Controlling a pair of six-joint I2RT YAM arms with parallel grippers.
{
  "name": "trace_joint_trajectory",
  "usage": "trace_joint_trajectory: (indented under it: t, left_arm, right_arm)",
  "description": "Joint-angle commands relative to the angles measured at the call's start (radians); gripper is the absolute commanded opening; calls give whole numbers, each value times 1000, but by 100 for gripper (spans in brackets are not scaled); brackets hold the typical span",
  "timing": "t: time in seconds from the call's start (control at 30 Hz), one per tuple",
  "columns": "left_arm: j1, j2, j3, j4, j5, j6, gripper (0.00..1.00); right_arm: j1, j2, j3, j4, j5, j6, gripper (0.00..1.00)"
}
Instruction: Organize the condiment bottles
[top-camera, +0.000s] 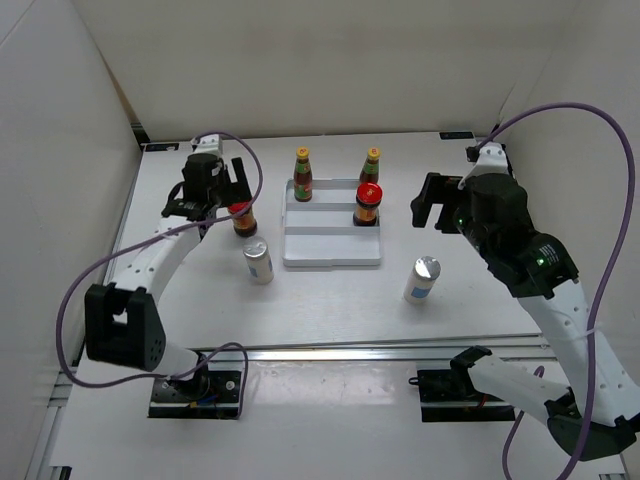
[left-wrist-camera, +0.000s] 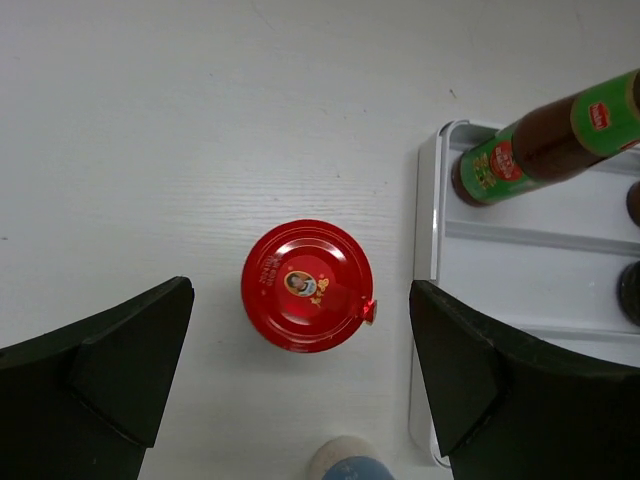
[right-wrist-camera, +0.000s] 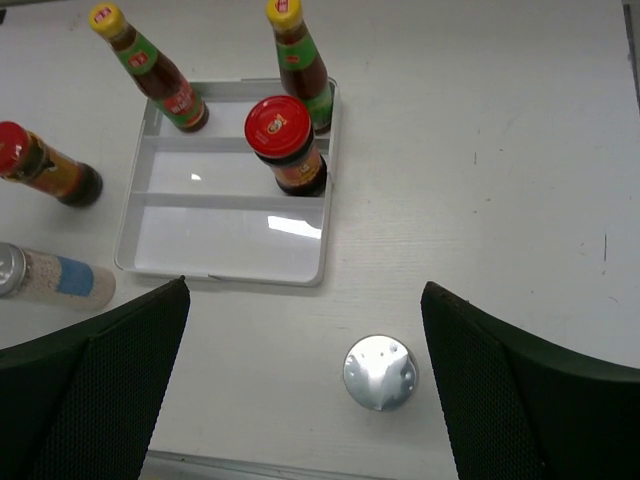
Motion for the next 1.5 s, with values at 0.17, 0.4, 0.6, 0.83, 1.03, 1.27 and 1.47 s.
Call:
trace_joint_trajectory:
  t: [0.17, 0.4, 0.6, 0.83, 1.03, 1.27, 1.47]
  left_arm:
    - [1, 154, 95, 39, 48, 35, 100]
    - [1, 249, 82, 39, 2, 35, 100]
    - [-18, 278, 71, 51, -18, 55, 83]
    - [-18, 260, 71, 51, -18, 75, 45]
    - [-38, 250, 140, 13, -75, 99, 11]
    - [-58, 184, 307, -61, -38, 119, 11]
    - [-87, 192, 454, -107, 98, 133, 11]
  right_arm:
    - [2, -25, -24, -21, -42, -2, 100]
    - [2, -25, -13, -42, -42, -2, 100]
    - [2, -25, 5, -62, -42, -2, 100]
    - [2, -25, 5, -71, -42, -2, 100]
    - [2, -15, 25, -80, -52, 7, 100]
    - [2, -26, 16, -90, -52, 16, 100]
    - [2, -48, -4, -99, -52, 27, 100]
